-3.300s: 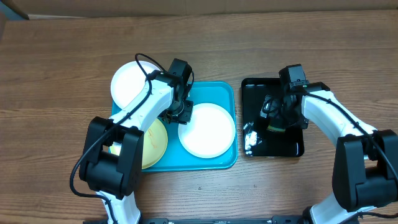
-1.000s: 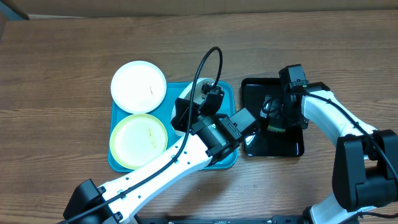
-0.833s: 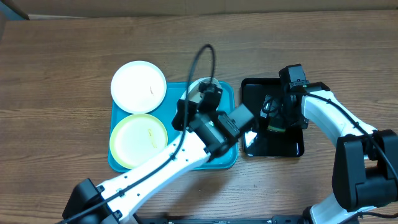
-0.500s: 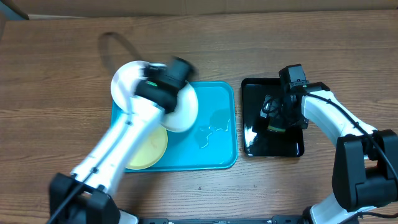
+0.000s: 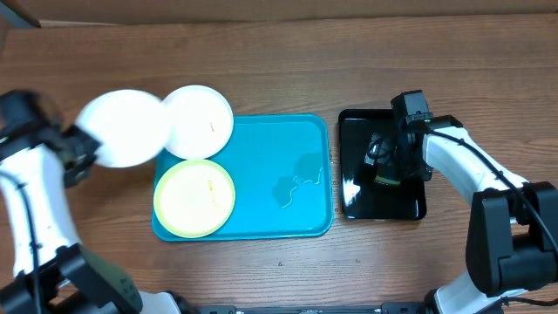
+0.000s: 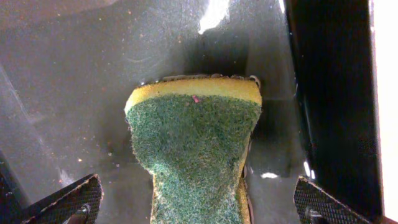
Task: Clean dirty plates on tray and stack at the side
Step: 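Place the white plate on the table left of the blue tray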
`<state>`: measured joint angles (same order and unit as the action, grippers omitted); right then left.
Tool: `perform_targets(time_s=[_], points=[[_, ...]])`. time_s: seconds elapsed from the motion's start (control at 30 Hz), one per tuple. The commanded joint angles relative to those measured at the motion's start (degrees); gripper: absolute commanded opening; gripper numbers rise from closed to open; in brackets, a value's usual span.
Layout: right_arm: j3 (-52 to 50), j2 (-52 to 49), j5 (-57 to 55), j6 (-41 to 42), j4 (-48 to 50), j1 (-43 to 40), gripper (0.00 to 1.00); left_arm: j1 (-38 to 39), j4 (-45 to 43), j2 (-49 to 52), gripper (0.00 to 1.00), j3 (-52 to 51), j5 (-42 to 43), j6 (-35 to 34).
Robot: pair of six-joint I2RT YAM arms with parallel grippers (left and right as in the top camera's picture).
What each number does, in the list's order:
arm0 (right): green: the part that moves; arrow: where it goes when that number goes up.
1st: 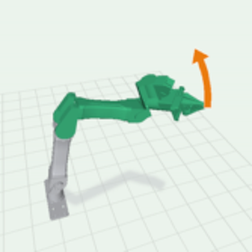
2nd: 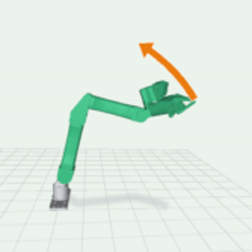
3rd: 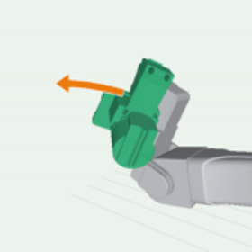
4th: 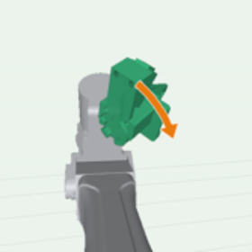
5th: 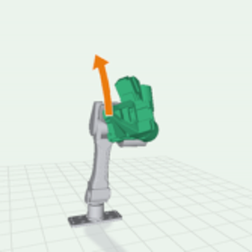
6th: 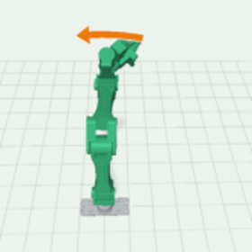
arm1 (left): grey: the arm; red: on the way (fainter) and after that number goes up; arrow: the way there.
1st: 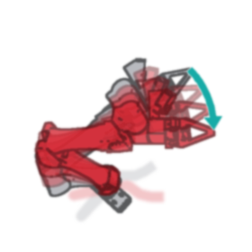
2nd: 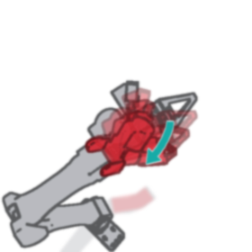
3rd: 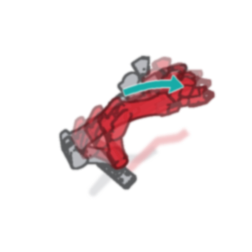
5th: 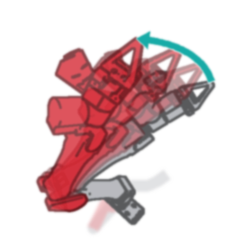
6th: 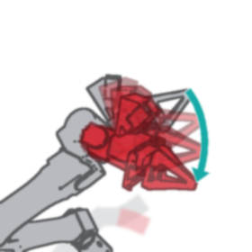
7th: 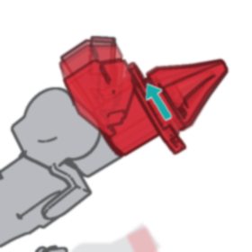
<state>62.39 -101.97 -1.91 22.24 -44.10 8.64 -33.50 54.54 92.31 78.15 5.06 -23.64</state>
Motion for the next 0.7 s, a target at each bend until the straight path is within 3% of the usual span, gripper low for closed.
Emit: perform_targets(time_s=[0.0,0.27,0.5,0.67], points=[[-0.46,-0.35,-0.59,0.02,0.35,-0.15,1.00,-5.35,-1.53,-0.70,0.04,-0.28,2.58,1.38],[-0.46,-0.35,-0.59,0.02,0.35,-0.15,1.00,-8.90,-9.38,-0.70,0.04,-3.96,-6.97,1.38],[-0.46,-0.35,-0.59,0.02,0.35,-0.15,1.00,-8.87,-23.19,0.02,0.05,-13.16,-6.45,1.14],[-0.46,-0.35,-0.59,0.02,0.35,-0.15,1.00,-8.83,-28.26,3.69,0.05,-15.15,-2.51,0.92]])
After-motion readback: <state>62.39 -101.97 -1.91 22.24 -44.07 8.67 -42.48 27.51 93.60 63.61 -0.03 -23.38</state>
